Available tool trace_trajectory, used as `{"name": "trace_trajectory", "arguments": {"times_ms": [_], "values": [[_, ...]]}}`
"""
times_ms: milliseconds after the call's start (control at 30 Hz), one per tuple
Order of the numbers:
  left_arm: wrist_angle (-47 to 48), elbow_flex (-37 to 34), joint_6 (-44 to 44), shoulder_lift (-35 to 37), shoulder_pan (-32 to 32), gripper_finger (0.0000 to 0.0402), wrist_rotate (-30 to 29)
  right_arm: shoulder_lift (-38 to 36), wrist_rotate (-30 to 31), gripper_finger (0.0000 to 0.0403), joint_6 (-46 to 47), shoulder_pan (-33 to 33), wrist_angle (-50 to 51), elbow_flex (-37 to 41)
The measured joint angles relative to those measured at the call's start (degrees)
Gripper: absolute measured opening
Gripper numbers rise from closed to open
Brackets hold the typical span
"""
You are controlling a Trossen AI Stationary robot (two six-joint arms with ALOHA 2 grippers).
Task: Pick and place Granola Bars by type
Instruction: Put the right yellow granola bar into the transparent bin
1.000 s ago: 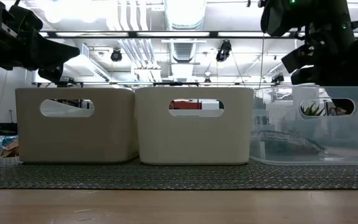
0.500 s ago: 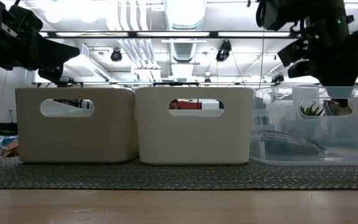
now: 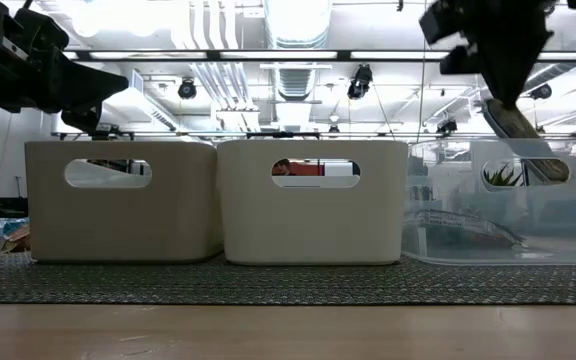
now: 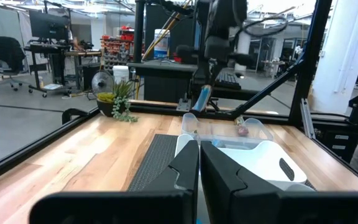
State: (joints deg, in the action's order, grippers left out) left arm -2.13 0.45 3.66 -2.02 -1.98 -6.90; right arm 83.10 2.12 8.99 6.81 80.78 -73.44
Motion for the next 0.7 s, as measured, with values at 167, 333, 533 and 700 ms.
{"name": "trace_trajectory", "arguments": {"times_ms": [167, 333, 533, 700], "values": [[0.00, 0.01, 0.02, 0.00, 0.00, 0.0000, 0.00, 2.25, -0.39, 0.0008, -0.08, 0.00, 2.69, -6.33], [0.00, 0.01, 0.01, 0.00, 0.00, 0.0000, -0.01, 4.78, -0.64, 0.0008, -1.83, 0.02, 4.31, -11.75], [0.00, 0.01, 0.01, 0.00, 0.00, 0.0000, -0.01, 8.09, -0.88, 0.0008, -3.60, 0.02, 5.79, -16.63], [0.00, 0.01, 0.01, 0.00, 0.00, 0.0000, 0.00, 11.07, -0.93, 0.0008, -4.69, 0.02, 6.05, -19.85]]}}
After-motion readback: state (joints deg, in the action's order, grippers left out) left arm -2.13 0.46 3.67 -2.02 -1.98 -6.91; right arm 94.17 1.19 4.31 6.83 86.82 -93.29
